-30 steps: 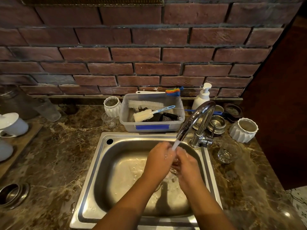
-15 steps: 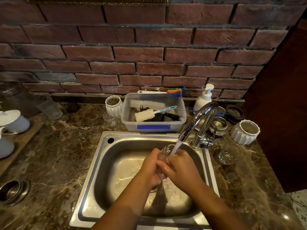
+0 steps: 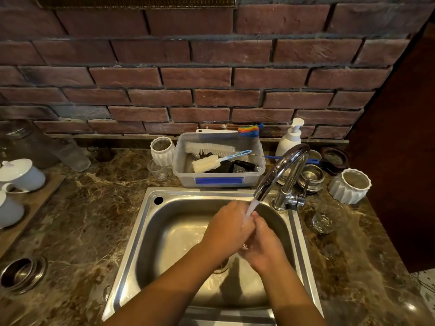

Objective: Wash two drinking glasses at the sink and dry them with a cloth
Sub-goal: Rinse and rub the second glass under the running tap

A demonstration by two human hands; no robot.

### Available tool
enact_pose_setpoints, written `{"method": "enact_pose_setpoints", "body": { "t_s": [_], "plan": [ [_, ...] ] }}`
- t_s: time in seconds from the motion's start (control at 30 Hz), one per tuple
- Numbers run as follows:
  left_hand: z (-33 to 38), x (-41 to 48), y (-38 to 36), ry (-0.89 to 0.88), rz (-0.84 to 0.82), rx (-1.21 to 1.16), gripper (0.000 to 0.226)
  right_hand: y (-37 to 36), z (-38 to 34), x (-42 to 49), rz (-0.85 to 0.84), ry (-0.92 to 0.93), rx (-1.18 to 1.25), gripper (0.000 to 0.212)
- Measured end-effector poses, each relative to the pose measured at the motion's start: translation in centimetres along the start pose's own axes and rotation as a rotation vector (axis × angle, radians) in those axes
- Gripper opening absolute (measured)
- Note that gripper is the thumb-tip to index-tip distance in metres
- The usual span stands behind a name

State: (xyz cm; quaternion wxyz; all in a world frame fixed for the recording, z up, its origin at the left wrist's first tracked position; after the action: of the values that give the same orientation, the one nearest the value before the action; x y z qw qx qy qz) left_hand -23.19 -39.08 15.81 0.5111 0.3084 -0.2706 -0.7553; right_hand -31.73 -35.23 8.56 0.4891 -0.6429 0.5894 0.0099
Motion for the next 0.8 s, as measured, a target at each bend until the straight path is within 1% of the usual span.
{"method": "enact_pose_setpoints", "body": {
  "t_s": [0.03,0.07,0.17,0.23,0.27,0.3,0.33,0.37,0.4,0.43,0.47,0.5,0.53,0.57,0.63,0.67,0.7,0.77,0.8],
  "plan": [
    [-0.8,0.0,-0.2,0.083,0.014,-0.164,0.020,-0.1,-0.7,-0.2,0.013,0.067,-0.098,0.030],
    [-1.7,-0.1,-0.6,0.164,0.037,-0.343,0.016,-0.3,-1.7,-0.5,0.036,0.140,-0.252,0.029],
    [-4.4,-1.1,-3.1,0.396,0.044,-1.015,0.023,-2.5,-4.6,-1.9,0.092,0.338,-0.891,0.032],
    [-4.8,-2.3,-5.0,0.499,-0.038,-1.443,0.021,-5.1,-5.4,-2.8,0.050,0.422,-1.356,0.034],
    [-4.9,-2.8,-5.6,0.535,-0.091,-1.572,0.020,-6.5,-5.3,-3.1,0.026,0.452,-1.620,0.034],
    [-5.2,-3.1,-6.2,0.562,-0.125,-1.653,0.023,-7.7,-5.1,-3.3,-0.010,0.479,-1.882,0.035],
    [-5.4,-3.4,-6.6,0.585,-0.144,-1.705,0.030,-8.9,-4.5,-3.6,-0.055,0.516,-2.116,0.035],
    [-5.4,-3.7,-7.0,0.596,-0.159,-1.750,0.039,-9.7,-4.0,-3.8,-0.090,0.535,-2.301,0.034],
    [-5.3,-3.8,-7.3,0.588,-0.169,-1.794,0.045,-10.0,-3.6,-4.0,-0.096,0.531,-2.405,0.035],
    [-4.9,-3.8,-7.5,0.564,-0.180,-1.829,0.049,-9.9,-3.4,-4.0,-0.071,0.516,-2.434,0.036],
    [-4.7,-3.7,-7.6,0.545,-0.190,-1.837,0.048,-9.5,-3.5,-4.1,-0.041,0.515,-2.387,0.035],
    [-4.6,-3.5,-7.6,0.534,-0.186,-1.819,0.043,-9.0,-3.6,-4.2,-0.016,0.527,-2.278,0.034],
    [-4.7,-3.2,-7.3,0.533,-0.154,-1.762,0.034,-8.2,-4.0,-4.4,0.016,0.543,-2.101,0.030],
    [-5.0,-2.9,-6.7,0.529,-0.099,-1.658,0.026,-7.0,-4.3,-4.3,0.018,0.522,-1.870,0.027],
    [-5.6,-2.1,-4.4,0.506,0.067,-1.278,0.023,-4.7,-4.2,-3.1,-0.013,0.400,-1.374,0.023],
    [-5.5,-1.8,-3.1,0.464,0.137,-1.073,0.023,-3.9,-3.9,-2.6,-0.013,0.350,-1.147,0.023],
    [-5.0,-1.7,-1.9,0.399,0.185,-0.911,0.024,-3.1,-3.5,-2.3,-0.021,0.296,-0.932,0.022],
    [-3.9,-1.9,-0.2,0.245,0.244,-0.671,0.022,-2.2,-1.7,-1.5,-0.081,0.158,-0.520,0.015],
    [-3.4,-2.1,0.5,0.177,0.258,-0.522,0.018,-2.0,-0.7,-1.1,-0.125,0.086,-0.321,0.017]
  ]
}}
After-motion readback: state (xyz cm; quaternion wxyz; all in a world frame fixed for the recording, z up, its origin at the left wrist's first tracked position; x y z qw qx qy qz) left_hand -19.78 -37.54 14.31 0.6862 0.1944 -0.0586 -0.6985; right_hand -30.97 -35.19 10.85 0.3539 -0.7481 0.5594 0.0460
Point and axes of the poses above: each hand's wrist, its own x-axis towards the middle knuckle, its own y-axis out of the back of the hand, z = x × y, the point moved 8 cm from there along x, towards the middle knuckle, and after that the axes turned 15 degrees about -z, right-handed, at the moved point
